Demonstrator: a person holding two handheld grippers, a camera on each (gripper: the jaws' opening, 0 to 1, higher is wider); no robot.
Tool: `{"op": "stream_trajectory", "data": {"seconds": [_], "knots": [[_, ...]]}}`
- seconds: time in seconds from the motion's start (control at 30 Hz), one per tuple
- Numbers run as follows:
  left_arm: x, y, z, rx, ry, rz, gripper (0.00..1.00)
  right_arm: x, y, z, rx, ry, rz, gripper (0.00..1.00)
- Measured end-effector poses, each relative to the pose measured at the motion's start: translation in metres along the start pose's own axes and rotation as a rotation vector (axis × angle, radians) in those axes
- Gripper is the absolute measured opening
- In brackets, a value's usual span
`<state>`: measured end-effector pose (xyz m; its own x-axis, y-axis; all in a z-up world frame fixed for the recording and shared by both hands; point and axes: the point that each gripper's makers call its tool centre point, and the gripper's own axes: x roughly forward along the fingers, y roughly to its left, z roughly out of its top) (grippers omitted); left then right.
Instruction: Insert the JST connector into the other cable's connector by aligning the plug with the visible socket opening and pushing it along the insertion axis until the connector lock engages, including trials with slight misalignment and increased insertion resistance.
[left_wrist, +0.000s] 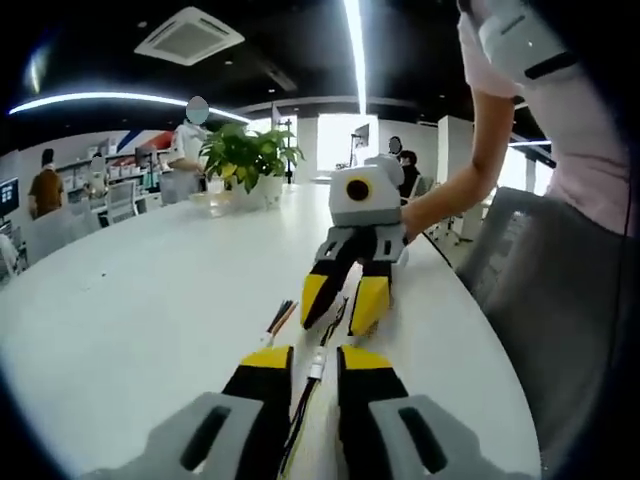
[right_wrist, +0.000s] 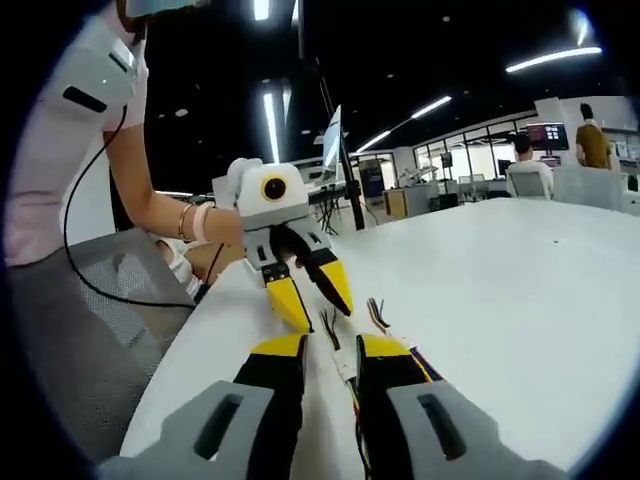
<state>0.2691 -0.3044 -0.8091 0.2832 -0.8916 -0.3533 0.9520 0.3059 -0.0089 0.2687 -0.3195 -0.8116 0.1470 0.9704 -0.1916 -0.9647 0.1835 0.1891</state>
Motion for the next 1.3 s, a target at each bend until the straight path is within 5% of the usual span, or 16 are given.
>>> {"op": "stream_trajectory", "data": {"seconds": [0.2,0.47,0.73,0.97,1.03,1.3], "knots": [[-0.01,0.005,0.006,-0.023,-0.005,0.077,0.13,-0.007,-0.003,0.011,0.054,-0.016,-0.065,0.26],[-0.023,0.011,0.01,-0.049,0.011,0.161,0.23,-0.014,-0.003,0.018,0.02,-0.001,-0.112,0.41],[-0.036,0.001,0.011,-0.074,0.058,0.217,0.48,-0.028,-0.001,0.016,0.063,0.029,-0.168,0.49],[-0.045,0.001,0.016,-0.074,0.056,0.243,0.6,-0.043,0.001,0.029,0.073,0.014,-0.225,0.61],[-0.054,-0.009,0.028,-0.07,0.045,0.279,0.68,-0.046,0.002,0.032,0.084,0.012,-0.239,0.64],[-0.064,0.015,0.035,-0.091,0.006,0.392,0.89,-0.055,0.021,0.042,0.114,0.017,-0.274,0.73]]}}
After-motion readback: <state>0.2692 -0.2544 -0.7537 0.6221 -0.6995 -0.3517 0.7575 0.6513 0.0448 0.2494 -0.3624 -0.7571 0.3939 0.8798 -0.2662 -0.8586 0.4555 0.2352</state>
